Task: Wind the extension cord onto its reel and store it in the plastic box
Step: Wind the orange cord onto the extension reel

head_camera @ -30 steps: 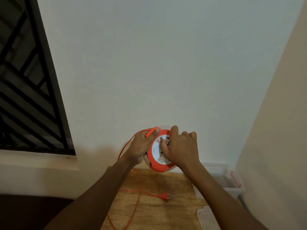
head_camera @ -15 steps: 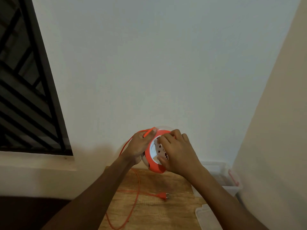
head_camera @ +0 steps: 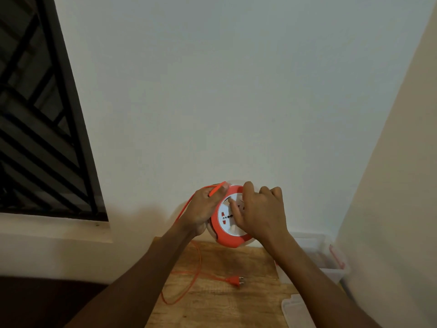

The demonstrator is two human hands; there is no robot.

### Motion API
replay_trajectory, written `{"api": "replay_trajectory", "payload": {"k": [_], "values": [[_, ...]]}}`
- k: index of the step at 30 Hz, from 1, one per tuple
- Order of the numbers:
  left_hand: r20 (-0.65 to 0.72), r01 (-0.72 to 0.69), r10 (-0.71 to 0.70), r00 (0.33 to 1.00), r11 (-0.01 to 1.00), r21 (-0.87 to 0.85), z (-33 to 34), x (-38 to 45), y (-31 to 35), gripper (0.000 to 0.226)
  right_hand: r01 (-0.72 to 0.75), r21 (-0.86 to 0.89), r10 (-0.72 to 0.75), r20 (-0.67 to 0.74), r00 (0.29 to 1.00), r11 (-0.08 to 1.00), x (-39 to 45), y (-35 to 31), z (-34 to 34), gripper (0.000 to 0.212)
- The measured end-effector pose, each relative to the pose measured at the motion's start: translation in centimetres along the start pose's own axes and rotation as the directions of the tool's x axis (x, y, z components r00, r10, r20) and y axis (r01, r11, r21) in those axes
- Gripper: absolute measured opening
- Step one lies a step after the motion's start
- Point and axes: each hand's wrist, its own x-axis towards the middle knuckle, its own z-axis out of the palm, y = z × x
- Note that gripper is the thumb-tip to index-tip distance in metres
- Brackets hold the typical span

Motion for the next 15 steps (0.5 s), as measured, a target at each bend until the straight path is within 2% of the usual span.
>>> {"api": "replay_trajectory", "payload": {"k": [3, 6, 8, 12, 15], "values": [[-0.021, 0.003, -0.003, 1.0, 1.0, 0.011, 0.0, 0.2, 0.1, 0.029, -0.057, 0.025, 0.055, 0.056, 0.997, 0.998, 0.2, 0.0, 0.3, 0.036], [-0.011, 0.006, -0.006, 1.0, 1.0, 0.003, 0.0, 0.2, 0.0, 0.032, -0.109, 0.054, 0.103, 0.116, 0.988, 0.993, -0.1, 0.2, 0.4, 0.039], [-0.004, 0.006, -0.006, 1.0, 1.0, -0.008, -0.1, 0.1, -0.2, 0.038, -0.103, 0.059, 0.096, 0.1, 0.99, 0.993, -0.3, 0.2, 0.0, 0.039], [0.009, 0.014, -0.014, 1.0, 1.0, 0.006, -0.1, 0.1, -0.7, 0.05, 0.028, 0.086, -0.027, -0.015, 1.0, 0.996, -0.5, 0.3, -1.2, 0.033], [0.018, -0.002, 0.002, 1.0, 1.0, -0.013, -0.6, 0.2, -0.6, 0.047, 0.211, 0.152, -0.218, 0.026, 0.976, 0.965, -1.0, 0.3, -1.5, 0.035]]}}
